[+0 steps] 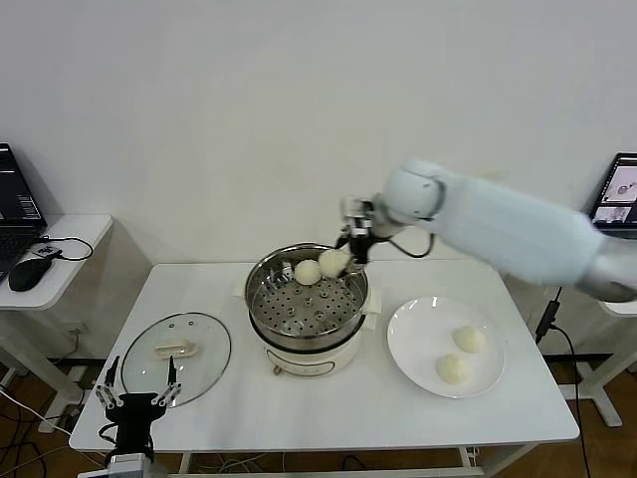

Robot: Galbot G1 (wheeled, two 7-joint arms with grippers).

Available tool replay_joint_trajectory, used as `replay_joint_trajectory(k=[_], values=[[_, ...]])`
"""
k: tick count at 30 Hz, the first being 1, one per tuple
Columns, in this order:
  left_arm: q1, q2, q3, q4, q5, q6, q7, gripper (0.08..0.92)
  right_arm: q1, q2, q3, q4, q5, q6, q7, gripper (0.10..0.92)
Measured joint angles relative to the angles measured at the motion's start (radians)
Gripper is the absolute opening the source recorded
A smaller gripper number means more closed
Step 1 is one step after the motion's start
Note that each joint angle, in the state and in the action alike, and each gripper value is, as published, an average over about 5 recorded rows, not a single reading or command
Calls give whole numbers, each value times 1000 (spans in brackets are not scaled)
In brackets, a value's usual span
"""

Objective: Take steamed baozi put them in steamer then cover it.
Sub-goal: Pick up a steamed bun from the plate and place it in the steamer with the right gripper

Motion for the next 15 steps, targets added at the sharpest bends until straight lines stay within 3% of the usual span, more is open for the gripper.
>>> replay_joint_trajectory(k=[15], values=[[3,-4,-7,-5,3,-8,-4,823,-99,262,-13,-241,-32,6,47,635]])
